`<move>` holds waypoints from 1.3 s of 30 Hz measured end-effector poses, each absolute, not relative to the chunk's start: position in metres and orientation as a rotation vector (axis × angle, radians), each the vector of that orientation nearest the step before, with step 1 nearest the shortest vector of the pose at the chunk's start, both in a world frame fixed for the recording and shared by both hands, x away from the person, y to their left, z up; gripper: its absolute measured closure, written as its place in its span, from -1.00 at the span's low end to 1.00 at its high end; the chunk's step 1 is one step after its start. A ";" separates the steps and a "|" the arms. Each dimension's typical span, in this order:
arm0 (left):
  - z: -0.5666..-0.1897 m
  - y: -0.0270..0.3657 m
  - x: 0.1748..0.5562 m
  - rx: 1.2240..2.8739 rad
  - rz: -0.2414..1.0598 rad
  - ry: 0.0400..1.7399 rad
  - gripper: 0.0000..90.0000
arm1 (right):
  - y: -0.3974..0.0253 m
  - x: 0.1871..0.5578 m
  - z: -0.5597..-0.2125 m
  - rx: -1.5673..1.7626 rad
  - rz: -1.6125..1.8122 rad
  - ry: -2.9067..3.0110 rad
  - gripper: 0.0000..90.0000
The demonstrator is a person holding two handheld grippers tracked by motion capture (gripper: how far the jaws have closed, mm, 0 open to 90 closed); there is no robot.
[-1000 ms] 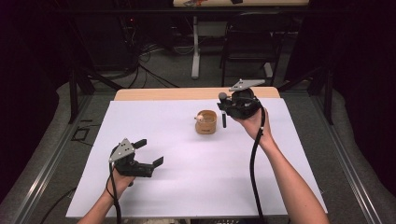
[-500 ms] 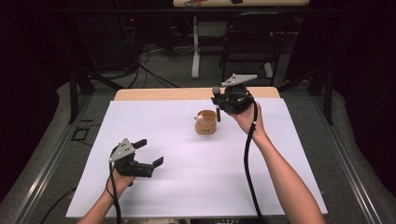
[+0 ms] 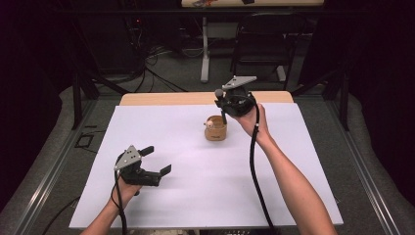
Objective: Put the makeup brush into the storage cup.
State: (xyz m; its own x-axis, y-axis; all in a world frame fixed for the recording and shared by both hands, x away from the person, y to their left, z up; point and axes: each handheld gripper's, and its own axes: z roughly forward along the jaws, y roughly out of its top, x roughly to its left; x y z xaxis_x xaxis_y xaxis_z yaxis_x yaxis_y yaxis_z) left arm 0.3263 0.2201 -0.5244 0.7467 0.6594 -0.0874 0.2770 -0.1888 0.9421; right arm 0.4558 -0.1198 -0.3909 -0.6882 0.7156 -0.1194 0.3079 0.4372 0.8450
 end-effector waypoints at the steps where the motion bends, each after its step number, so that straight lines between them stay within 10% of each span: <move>1: -0.524 0.220 0.326 1.774 0.407 0.735 -1.00 | -0.119 0.457 -0.391 0.860 1.165 2.229 0.71; 32: -0.525 0.221 0.327 1.769 0.406 0.736 -1.00 | -0.095 0.494 -0.430 0.911 1.033 2.315 0.69; 39: -0.525 0.223 0.325 1.771 0.412 0.738 -1.00 | -0.093 0.496 -0.436 0.936 1.016 2.345 0.30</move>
